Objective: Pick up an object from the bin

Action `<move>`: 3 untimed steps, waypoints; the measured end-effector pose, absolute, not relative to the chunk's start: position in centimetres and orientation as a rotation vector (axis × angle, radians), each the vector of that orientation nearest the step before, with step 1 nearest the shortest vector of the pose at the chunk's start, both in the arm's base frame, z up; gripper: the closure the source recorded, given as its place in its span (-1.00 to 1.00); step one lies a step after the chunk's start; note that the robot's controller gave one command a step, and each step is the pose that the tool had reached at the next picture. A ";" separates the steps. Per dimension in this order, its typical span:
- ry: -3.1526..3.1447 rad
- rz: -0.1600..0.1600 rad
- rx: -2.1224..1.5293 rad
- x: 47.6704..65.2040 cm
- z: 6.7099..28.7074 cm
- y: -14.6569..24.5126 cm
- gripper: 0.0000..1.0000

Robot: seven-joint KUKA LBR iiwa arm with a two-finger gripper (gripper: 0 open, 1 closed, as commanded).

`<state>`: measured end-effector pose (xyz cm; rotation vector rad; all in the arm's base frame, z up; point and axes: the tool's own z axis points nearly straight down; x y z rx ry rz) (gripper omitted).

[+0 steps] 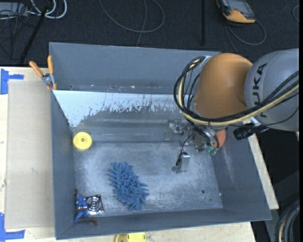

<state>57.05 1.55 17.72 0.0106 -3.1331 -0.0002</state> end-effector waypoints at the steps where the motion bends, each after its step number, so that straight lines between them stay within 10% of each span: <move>1: -3.141 0.000 0.010 57.2 18.2 1.5 -1.00; 3: -3.083 0.000 0.615 57.3 13.1 8.2 -1.00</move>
Offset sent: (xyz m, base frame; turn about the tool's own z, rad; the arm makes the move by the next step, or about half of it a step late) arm -0.0197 0.0621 -0.0333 -0.3084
